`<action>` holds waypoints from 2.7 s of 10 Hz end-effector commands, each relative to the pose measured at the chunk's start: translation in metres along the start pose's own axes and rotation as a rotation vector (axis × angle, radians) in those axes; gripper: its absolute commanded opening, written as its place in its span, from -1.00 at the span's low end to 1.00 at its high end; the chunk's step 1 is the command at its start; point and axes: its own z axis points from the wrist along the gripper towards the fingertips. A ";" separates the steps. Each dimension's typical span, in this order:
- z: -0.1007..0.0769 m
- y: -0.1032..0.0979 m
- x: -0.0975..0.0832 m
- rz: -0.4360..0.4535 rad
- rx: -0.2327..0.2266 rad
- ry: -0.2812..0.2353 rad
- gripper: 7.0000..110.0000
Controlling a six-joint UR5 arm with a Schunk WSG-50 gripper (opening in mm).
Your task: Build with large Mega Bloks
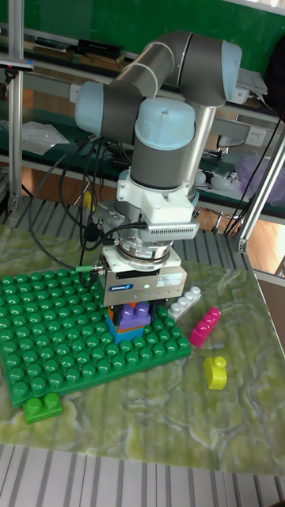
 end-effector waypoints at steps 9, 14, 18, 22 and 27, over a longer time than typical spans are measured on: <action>-0.012 0.016 0.062 0.004 0.008 0.087 -1.00; -0.004 0.006 0.056 -0.021 0.017 0.045 -1.00; -0.005 0.008 0.058 -0.015 0.017 0.063 -1.00; -0.005 0.016 0.053 0.019 -0.013 0.044 -1.00; -0.005 0.001 0.075 0.001 0.059 0.073 -1.00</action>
